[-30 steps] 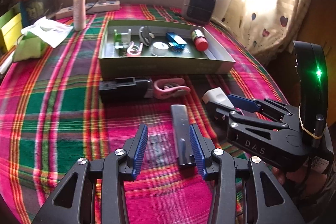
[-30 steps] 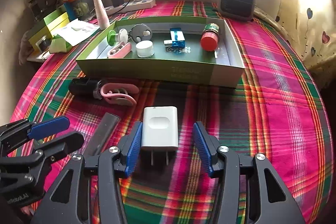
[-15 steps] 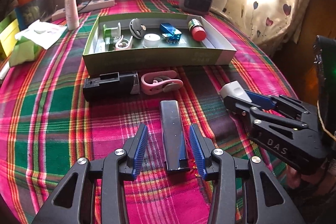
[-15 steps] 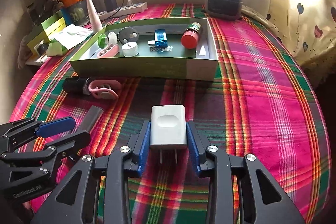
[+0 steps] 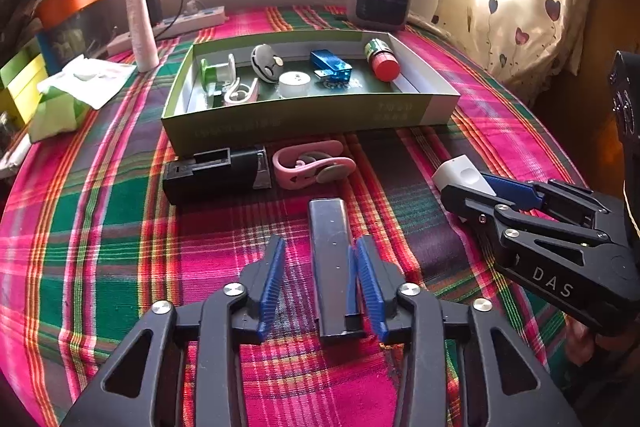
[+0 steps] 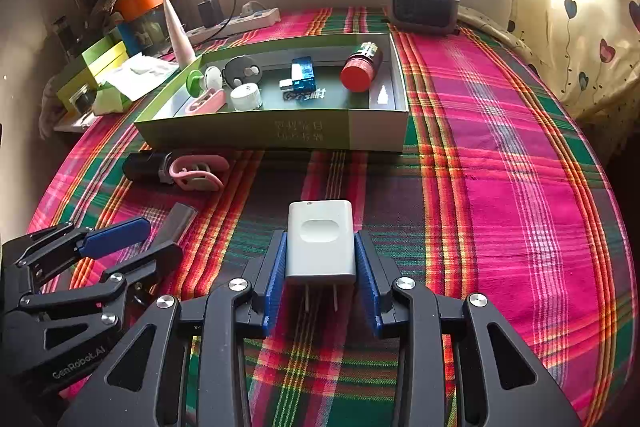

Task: Organize rigid objects
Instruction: 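Lift the charger and black stick and carry both over the green tray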

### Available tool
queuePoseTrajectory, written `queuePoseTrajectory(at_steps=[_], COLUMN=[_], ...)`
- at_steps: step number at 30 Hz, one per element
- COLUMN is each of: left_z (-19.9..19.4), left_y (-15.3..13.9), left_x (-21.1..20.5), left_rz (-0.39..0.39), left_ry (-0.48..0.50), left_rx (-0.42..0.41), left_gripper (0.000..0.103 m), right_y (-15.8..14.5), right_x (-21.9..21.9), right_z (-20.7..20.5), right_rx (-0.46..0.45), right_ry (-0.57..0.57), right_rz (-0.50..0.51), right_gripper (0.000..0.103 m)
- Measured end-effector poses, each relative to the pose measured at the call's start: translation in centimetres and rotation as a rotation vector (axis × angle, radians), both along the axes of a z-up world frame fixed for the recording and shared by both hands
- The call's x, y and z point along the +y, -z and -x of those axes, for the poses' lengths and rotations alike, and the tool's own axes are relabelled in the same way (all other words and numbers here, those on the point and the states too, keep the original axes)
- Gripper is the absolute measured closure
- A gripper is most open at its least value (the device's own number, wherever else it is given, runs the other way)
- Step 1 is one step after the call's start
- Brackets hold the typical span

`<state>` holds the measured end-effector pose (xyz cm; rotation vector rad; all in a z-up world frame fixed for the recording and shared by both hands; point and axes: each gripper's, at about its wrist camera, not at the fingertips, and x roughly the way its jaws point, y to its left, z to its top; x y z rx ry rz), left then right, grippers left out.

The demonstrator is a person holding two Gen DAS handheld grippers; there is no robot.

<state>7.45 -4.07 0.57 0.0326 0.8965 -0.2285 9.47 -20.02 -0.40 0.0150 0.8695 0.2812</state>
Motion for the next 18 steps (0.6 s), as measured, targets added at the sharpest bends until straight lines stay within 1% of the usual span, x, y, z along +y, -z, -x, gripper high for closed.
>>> queuePoseTrajectory(at_steps=[2, 3, 18], left_z=[-0.04, -0.05, 0.01], left_y=[0.02, 0.03, -0.13], left_x=[0.12, 0.13, 0.21], left_rz=[0.003, 0.004, 0.017], left_ry=[-0.003, -0.002, -0.003], left_rx=[-0.001, -0.002, -0.005], left_gripper=[0.079, 0.080, 0.081], right_y=[0.00, 0.00, 0.03], right_x=[-0.02, 0.00, 0.13], right_z=[0.00, 0.00, 0.02], right_rx=[0.000, 0.000, -0.002], right_ry=[0.000, 0.000, 0.000], right_rz=[0.000, 0.000, 0.011], right_gripper=[0.068, 0.068, 0.068])
